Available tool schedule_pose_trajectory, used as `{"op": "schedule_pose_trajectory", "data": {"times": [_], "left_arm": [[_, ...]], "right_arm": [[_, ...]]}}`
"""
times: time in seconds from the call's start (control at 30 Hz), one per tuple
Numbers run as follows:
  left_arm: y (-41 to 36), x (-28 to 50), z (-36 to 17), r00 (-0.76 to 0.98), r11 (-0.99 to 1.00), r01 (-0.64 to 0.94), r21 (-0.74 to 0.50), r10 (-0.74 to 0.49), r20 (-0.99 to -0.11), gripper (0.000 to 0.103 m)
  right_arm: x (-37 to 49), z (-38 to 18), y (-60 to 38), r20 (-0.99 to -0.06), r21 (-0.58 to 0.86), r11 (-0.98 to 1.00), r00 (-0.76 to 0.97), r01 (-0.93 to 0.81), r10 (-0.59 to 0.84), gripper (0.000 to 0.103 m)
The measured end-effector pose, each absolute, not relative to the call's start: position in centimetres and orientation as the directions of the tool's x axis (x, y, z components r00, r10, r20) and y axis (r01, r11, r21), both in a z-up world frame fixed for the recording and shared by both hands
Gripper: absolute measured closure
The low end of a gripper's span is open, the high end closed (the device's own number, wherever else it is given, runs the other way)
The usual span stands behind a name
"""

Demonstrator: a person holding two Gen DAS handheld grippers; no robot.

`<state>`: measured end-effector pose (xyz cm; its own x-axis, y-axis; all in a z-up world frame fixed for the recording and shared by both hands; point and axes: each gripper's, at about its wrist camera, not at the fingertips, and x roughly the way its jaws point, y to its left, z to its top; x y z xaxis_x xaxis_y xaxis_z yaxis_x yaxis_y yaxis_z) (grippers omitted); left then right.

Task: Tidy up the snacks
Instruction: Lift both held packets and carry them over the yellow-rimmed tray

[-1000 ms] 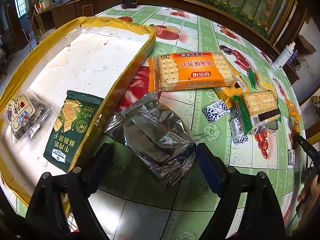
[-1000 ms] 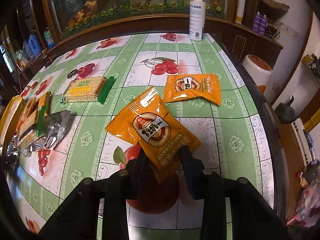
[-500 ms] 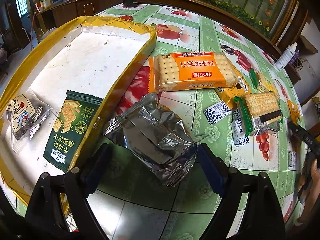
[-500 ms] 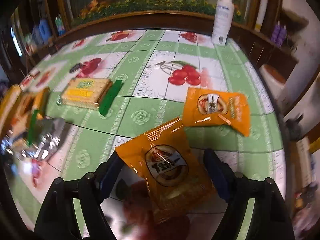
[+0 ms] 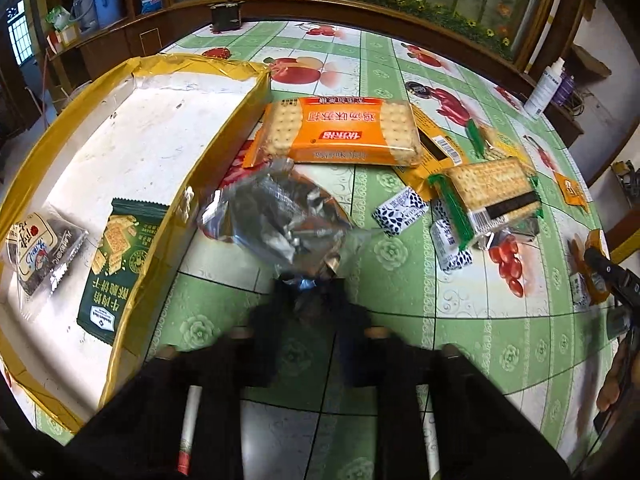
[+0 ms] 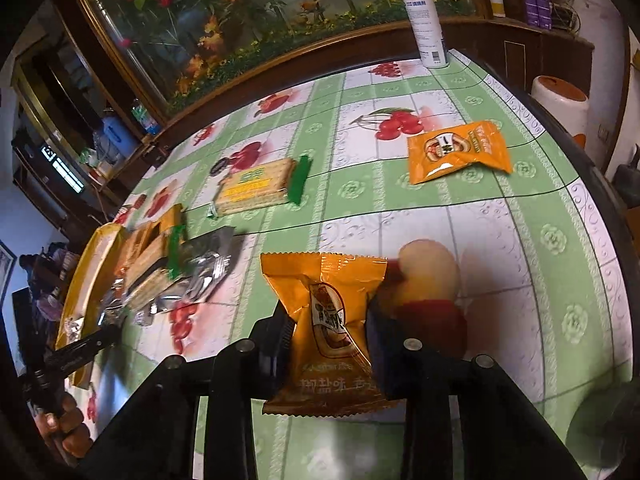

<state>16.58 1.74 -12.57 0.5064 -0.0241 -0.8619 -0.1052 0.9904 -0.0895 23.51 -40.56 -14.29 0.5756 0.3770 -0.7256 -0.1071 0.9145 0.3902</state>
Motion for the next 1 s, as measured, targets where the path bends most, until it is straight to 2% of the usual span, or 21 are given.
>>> {"op": "schedule_pose_trajectory", "data": {"times": [0.17, 0.67, 1.0], "left_arm": [[1.3, 15.0, -12.4, 0.515, 0.991, -0.08, -0.105, -0.049, -0.856, 0.1], [3.1, 10.7, -9.2, 0.608, 0.985, -0.05, -0.165, -0.101, -0.787, 0.102], [5.6, 8.3, -6.0, 0.683, 0.984, -0.089, -0.156, -0.053, -0.728, 0.103]], "right_arm": [[19.7, -12.8, -37.6, -0.66, 0.48, 0.862, 0.58, -0.165, 0.478, 0.068], [13.8, -11.6, -28.7, -0.535, 0.622, 0.735, 0.539, -0.271, 0.651, 0.069], [13.1, -10.8, -24.1, -0.502, 0.657, 0.682, 0.489, -0.32, 0.714, 0.069]]}}
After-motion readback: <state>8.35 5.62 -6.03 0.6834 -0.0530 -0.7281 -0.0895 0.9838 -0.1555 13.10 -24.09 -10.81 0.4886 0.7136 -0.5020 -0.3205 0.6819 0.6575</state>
